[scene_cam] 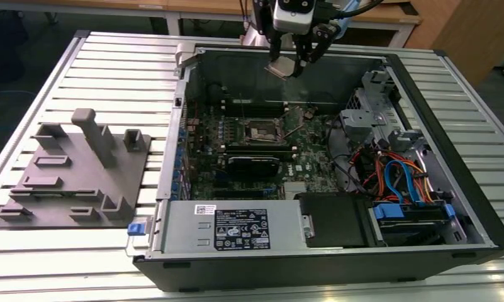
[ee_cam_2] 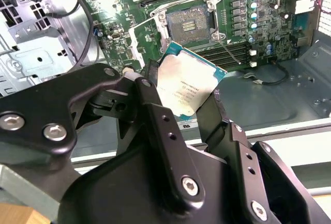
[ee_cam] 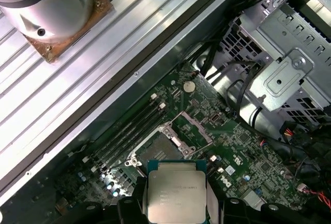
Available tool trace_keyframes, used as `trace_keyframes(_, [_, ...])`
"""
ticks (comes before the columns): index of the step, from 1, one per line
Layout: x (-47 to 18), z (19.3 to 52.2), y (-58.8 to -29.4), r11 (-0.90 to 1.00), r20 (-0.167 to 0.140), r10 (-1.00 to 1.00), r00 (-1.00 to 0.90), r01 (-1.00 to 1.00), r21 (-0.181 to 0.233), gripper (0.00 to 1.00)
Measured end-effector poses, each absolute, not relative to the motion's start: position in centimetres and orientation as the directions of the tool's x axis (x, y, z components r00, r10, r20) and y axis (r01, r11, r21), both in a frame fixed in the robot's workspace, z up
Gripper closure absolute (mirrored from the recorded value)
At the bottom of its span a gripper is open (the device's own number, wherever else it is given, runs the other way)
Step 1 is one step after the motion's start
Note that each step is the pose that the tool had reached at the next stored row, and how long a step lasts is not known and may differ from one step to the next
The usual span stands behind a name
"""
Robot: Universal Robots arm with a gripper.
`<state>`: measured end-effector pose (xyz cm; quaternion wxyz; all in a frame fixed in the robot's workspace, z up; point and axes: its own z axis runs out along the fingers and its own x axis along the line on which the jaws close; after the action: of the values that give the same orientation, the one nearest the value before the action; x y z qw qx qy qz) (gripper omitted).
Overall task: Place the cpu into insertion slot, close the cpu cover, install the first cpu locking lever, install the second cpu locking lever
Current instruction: 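Place the cpu into insertion slot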
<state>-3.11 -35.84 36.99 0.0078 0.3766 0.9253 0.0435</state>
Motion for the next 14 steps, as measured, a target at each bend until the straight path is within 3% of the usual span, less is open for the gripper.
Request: trace_keyframes(14, [-3.11, 36.98, -35.84, 0.71, 0.018, 0.7, -0.714, 0.699, 0.086, 0.46])
